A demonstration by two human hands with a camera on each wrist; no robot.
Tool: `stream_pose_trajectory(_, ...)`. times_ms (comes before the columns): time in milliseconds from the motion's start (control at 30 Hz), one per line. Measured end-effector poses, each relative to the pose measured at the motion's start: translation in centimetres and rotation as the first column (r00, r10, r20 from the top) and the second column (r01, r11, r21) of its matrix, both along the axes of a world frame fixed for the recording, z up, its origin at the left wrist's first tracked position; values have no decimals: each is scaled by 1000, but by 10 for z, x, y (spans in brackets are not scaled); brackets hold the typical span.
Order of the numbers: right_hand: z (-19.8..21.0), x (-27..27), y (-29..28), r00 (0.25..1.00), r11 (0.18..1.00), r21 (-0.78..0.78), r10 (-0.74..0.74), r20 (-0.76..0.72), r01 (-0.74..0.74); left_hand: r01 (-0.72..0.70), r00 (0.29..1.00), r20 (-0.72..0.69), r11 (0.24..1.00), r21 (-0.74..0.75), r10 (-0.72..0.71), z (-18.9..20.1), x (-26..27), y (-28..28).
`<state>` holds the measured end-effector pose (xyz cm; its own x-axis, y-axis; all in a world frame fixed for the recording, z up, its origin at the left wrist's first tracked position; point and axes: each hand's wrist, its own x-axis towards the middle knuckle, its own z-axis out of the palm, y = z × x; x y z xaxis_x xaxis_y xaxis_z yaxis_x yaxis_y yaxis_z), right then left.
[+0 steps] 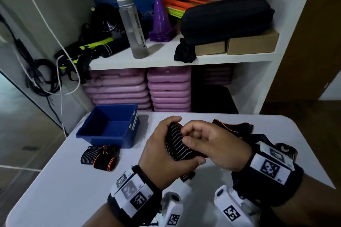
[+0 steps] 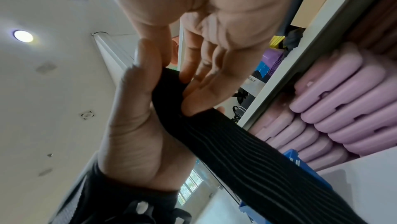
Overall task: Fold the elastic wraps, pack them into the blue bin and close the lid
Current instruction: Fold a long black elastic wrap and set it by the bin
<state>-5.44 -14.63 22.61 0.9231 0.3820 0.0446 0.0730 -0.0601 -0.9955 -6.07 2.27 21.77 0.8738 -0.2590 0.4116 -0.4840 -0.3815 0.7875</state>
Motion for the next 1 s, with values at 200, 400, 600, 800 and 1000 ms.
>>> stream_pose_trajectory(200,1,-5,-1,999,1000,-6,-14,-52,14,-61,996,68,989,138,52,0,-2,-4)
stream_pose_trajectory(400,4,-9,3,967,934,-305,-123,223,189,-152,983,143,956,252,118,-5,-1,-10)
stream_pose_trajectory(600,17,3,-4,905,905,-252,-247,347,344,26,986,-158,986,-165,-52,-34,6,1)
stream_pose_trajectory(800,23,23,3,884,894,-173,-350,309,414,51,837,-497,937,-346,-229,-95,10,20)
stream_pose_trajectory(1000,19,46,23,888,903,-67,-400,225,424,229,744,-646,973,8,-170,-162,40,57)
